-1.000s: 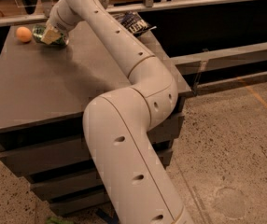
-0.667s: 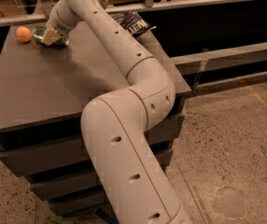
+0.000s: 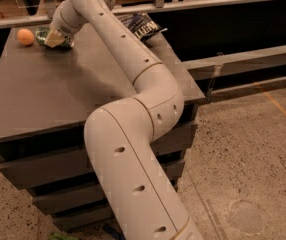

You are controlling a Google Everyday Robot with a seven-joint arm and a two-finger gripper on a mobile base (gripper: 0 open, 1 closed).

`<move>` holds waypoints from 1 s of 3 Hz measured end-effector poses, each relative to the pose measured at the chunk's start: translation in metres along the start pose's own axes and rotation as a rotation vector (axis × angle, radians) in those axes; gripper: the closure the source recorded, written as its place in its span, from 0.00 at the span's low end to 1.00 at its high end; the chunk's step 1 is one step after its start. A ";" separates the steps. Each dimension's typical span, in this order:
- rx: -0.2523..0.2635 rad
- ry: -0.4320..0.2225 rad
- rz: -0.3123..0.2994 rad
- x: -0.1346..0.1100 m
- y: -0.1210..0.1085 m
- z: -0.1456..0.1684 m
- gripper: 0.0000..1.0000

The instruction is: Move green can near orange

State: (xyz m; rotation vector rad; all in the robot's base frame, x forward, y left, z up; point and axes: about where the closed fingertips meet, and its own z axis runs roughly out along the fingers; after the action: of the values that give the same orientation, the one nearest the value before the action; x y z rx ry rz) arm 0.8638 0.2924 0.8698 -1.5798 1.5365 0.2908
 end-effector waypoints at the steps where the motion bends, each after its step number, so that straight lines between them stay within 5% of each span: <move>1: 0.003 0.003 0.013 0.002 -0.002 0.000 0.12; 2: 0.002 0.001 0.021 0.003 -0.003 -0.001 0.00; 3: -0.007 -0.007 0.034 0.004 -0.002 -0.001 0.00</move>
Offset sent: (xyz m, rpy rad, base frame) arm 0.0180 -0.0089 0.0146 0.0191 0.0127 -0.0245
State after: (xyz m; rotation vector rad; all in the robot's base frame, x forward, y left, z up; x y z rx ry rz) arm 0.8655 0.2886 0.8686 -1.5580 1.5597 0.3208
